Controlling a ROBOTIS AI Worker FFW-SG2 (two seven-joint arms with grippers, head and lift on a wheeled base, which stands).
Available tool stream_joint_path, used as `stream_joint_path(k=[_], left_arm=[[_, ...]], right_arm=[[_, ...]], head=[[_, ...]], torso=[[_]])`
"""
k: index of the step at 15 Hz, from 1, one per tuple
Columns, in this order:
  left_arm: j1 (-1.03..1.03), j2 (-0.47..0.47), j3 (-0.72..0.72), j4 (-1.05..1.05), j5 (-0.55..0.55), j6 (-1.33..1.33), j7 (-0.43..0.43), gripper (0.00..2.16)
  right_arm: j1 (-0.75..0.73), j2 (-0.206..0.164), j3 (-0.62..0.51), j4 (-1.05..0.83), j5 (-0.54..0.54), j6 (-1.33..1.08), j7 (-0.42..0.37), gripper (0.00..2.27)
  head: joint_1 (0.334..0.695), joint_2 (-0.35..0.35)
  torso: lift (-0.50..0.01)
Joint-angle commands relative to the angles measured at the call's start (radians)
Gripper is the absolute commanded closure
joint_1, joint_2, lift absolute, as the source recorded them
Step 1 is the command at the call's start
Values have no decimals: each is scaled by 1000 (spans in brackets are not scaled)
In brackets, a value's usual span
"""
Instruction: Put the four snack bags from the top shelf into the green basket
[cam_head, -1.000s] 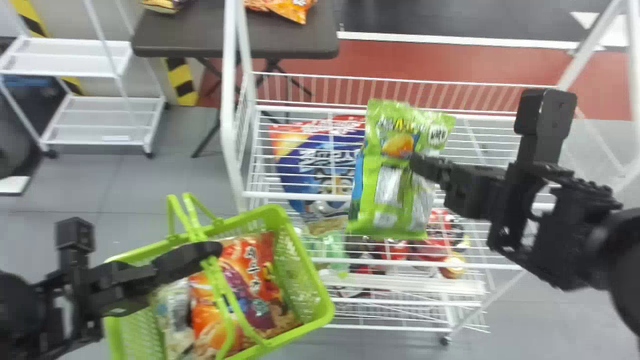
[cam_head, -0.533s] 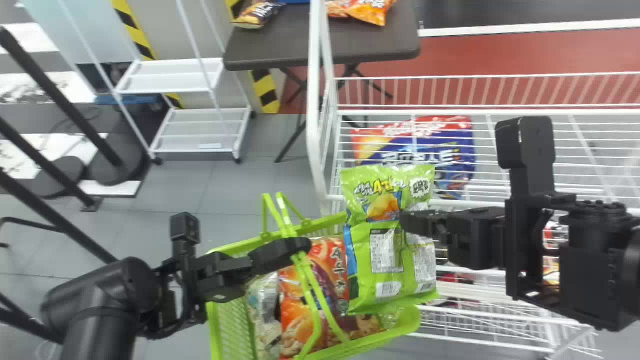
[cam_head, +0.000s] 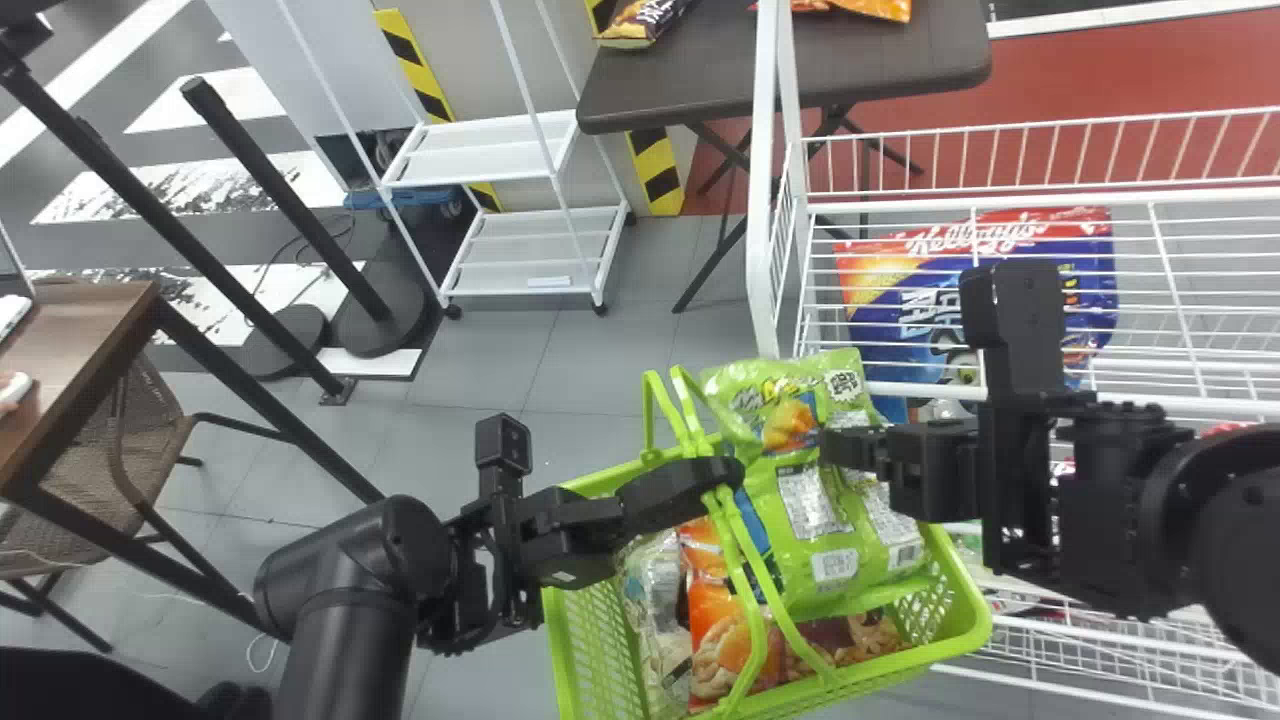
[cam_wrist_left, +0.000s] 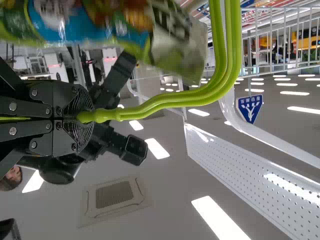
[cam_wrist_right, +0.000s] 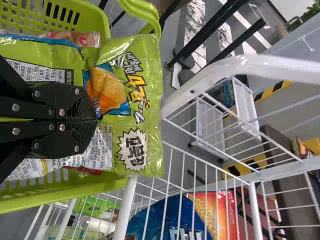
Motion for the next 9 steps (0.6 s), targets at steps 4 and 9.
stream_joint_path(k=[4,9], left_arm=[[7,6,3,-5,21,1,-11,2148],[24,8,1,-31,30,23,-11,2148]], right_arm=[[49,-4,-66,-81,-19,221,81,-2],[210,-24,-318,-392,66,151,173,43]], head=[[695,350],[695,318]], torso=[[0],[0]])
